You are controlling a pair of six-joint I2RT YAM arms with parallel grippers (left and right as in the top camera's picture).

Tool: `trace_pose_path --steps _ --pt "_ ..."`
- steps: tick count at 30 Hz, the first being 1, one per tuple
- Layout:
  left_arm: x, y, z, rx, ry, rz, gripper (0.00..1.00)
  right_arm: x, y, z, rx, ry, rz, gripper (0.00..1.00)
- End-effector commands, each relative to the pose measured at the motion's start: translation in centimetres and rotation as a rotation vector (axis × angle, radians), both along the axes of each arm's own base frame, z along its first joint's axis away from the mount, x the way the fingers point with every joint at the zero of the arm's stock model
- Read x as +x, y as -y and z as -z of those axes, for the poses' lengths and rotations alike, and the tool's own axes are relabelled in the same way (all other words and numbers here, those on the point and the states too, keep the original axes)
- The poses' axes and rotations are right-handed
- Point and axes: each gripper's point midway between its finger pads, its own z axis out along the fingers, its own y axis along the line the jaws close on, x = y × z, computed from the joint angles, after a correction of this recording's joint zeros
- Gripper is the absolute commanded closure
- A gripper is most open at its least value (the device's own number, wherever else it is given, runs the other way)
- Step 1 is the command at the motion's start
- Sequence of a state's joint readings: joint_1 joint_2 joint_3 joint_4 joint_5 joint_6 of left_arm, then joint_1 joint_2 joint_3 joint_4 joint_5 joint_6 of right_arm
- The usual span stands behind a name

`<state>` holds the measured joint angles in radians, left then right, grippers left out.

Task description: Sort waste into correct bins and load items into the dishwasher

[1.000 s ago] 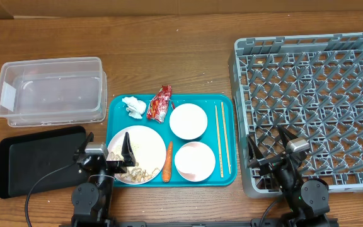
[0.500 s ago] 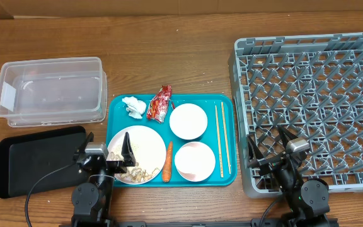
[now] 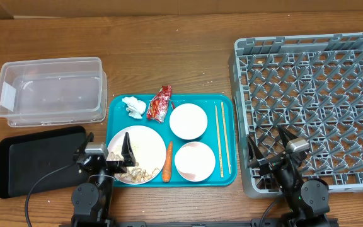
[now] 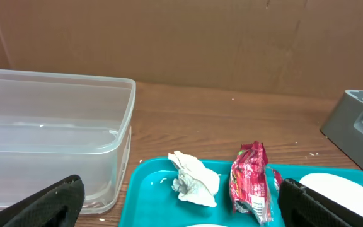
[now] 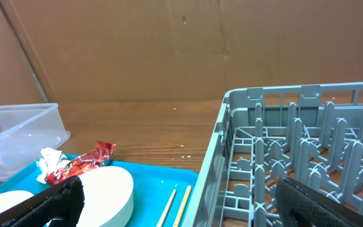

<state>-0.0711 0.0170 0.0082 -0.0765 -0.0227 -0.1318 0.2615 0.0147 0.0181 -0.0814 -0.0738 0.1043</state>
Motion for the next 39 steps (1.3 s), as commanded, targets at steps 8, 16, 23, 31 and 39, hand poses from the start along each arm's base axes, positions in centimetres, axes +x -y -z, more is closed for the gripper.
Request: trace_pose_path --steps 8,16,23,31,39 --pt "0.01 -0.30 -0.01 -0.010 0.003 -0.016 0.00 0.04 0.15 0.09 0.006 0.005 0.008 0.00" --pt "0.01 -0.30 -0.01 -0.010 0.003 -0.016 0.00 0.04 0.15 0.09 0.006 0.006 0.008 0.00" --pt "0.01 -0.30 -0.01 -0.010 0.003 -0.016 0.00 0.04 0.15 0.09 0.006 0.005 0.008 0.00" --pt "0.01 -0.30 -0.01 -0.010 0.003 -0.016 0.00 0.04 0.15 0.09 0.006 0.005 0.008 0.00" --pt "-0.04 0.54 -0.01 -0.040 0.001 0.030 0.00 0.05 0.16 0.11 0.006 0.004 0.008 0.00"
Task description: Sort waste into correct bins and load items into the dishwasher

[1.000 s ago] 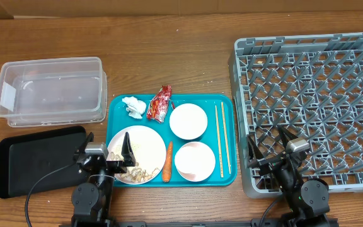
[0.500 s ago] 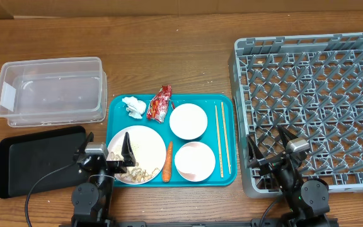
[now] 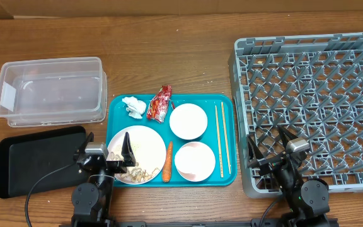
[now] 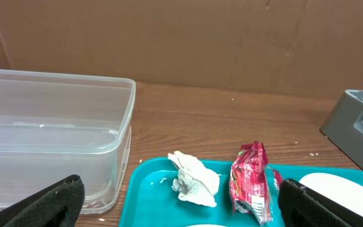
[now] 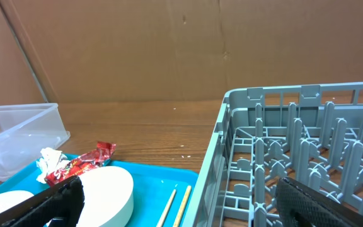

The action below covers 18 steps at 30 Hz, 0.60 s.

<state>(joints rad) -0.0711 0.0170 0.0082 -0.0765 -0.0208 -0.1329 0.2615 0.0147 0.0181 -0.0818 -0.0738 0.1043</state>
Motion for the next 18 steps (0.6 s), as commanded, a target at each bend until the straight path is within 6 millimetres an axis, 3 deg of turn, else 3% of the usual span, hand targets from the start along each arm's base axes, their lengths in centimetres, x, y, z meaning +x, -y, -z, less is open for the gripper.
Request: trace_pose_path --steps 1,8,12,18 --pt "-0.1 1.1 -0.1 -0.072 0.000 0.063 0.00 0.1 0.2 0.1 0.006 0.005 0.008 0.00" --pt "-0.5 3.4 -0.4 -0.379 -0.037 0.171 0.00 0.1 0.2 0.1 0.006 0.005 0.008 0.00" --pt "-1.2 5.6 -1.4 -0.395 -0.028 0.309 0.00 0.1 0.2 0.1 0.006 0.005 0.008 0.00" --pt "-2.4 6.9 -6.4 -0.377 0.104 0.427 0.00 -0.2 -0.6 0.0 0.009 0.010 -0.037 0.00"
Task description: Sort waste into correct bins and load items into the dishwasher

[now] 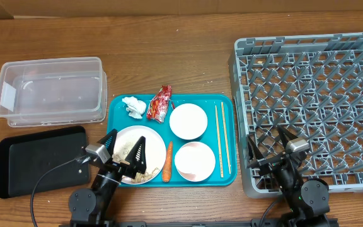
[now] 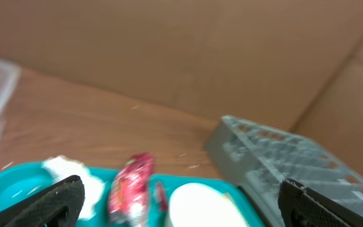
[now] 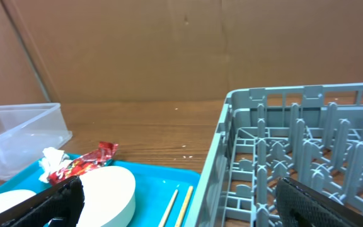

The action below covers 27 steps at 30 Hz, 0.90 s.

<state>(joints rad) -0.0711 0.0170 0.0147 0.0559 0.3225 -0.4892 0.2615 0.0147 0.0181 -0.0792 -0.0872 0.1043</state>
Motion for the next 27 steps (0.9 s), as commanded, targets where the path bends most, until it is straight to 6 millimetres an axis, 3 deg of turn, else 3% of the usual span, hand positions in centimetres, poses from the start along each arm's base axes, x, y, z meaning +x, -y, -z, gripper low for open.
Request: trace_pose_path --steps 1,5,10,17,24,27 --pt "-1.3 1.2 -3.8 0.001 0.087 0.080 0.00 -0.2 -0.6 -0.2 0.018 0.012 -0.037 0.00" --pt "-2.1 0.5 -6.9 0.087 0.099 0.033 0.00 -1.0 -1.9 -1.5 0.147 -0.009 -0.125 0.00" --pt "-2.6 0.2 -10.3 0.099 -0.044 0.024 0.00 -2.2 -1.4 -4.8 0.204 -0.073 -0.109 0.00" --pt "-0.5 0.1 -13.7 0.143 -0.348 0.026 0.00 -3.8 -0.2 -10.2 0.157 -0.231 -0.047 0.00" --pt "0.0 2.6 -16.9 0.105 -0.556 0.193 0.00 -4.5 0.0 -13.8 0.102 -0.464 -0.022 0.00" --pt "0.0 4.2 -17.0 0.085 -0.580 0.300 0.00 -4.9 -0.2 -14.6 0.093 -0.514 -0.032 0.00"
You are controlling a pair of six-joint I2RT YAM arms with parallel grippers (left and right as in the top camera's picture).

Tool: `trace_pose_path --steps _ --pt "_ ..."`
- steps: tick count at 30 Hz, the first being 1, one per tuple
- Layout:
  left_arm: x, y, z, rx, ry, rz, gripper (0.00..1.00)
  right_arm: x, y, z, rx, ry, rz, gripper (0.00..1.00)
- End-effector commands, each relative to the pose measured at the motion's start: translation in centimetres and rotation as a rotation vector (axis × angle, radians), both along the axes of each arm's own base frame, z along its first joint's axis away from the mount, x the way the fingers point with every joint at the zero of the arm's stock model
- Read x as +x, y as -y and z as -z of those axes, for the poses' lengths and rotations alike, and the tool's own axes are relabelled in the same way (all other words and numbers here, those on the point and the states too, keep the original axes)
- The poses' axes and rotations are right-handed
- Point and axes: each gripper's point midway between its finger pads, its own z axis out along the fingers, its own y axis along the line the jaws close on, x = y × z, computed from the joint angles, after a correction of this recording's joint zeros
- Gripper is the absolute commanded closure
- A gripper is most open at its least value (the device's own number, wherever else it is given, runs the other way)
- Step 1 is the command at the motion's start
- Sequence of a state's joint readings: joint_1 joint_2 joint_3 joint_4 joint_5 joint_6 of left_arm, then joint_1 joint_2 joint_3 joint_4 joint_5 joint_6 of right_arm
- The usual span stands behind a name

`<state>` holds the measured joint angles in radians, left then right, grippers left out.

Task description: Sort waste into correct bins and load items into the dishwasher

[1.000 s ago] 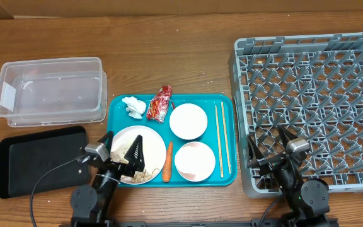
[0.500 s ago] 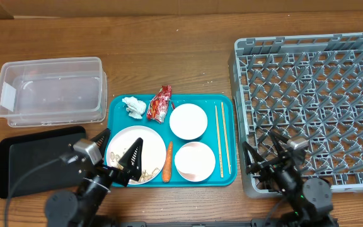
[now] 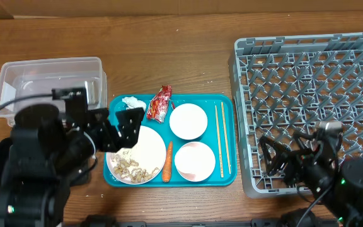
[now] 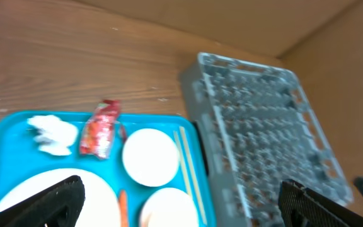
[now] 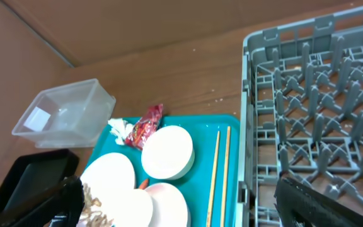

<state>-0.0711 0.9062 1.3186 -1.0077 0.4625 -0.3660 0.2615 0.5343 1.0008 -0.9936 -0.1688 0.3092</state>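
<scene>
A teal tray (image 3: 227, 107) holds a plate with food scraps (image 3: 145, 151), a carrot (image 3: 167, 161), two white bowls (image 3: 188, 121) (image 3: 195, 161), chopsticks (image 3: 221, 139), a red wrapper (image 3: 159, 103) and a crumpled tissue (image 3: 131, 103). My left gripper (image 3: 117, 128) hangs open high over the plate's left part, holding nothing. My right gripper (image 3: 288, 157) is open above the near left corner of the grey dish rack (image 3: 314, 94). The right wrist view looks down on the bowls (image 5: 167, 151), the chopsticks (image 5: 222, 164) and the rack (image 5: 320, 107).
A clear plastic bin (image 3: 49, 79) stands left of the tray. A black tray (image 3: 4, 151) lies in front of it, mostly hidden under my left arm. The rack (image 4: 257, 120) fills the table's right side. Cardboard walls close off the back.
Both arms have risen from low at the table's front edge. The left gripper is now high over the plate and the right over the rack's corner. Both wrist cameras now look down. Nothing was taken.
At the two oldest moments both arms rested low at the front edge, grippers open, wrist cameras looking level across the table. Then the left arm had turned to the right toward the tray. Now both arms are raised, open and empty; no object has moved.
</scene>
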Motion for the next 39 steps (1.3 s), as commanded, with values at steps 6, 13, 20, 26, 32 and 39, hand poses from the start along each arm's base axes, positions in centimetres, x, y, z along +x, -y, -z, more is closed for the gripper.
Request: trace_pose_path --steps 6,13,20,26,32,39 --pt "-1.3 2.8 3.8 0.079 -0.181 0.194 0.00 -0.8 -0.6 -1.9 0.024 -0.026 -0.037 0.00" --pt "-2.7 6.8 11.1 0.337 -0.408 0.348 0.24 -0.4 0.8 -1.3 0.110 -0.097 0.117 0.00" --pt "-3.3 10.4 18.7 0.603 -0.593 0.370 0.33 -0.9 6.1 1.9 0.065 -0.229 0.466 0.00" --pt "-3.0 12.0 23.7 0.740 -0.677 0.389 0.43 -0.4 6.2 3.0 0.027 -0.283 0.483 0.00" --pt "-0.8 10.9 26.8 0.861 -0.687 0.322 0.49 0.3 6.0 3.7 0.004 -0.322 0.485 0.00" --pt "-0.7 11.2 28.1 0.863 -0.716 0.332 0.88 0.9 6.1 4.0 -0.010 -0.332 0.496 0.00"
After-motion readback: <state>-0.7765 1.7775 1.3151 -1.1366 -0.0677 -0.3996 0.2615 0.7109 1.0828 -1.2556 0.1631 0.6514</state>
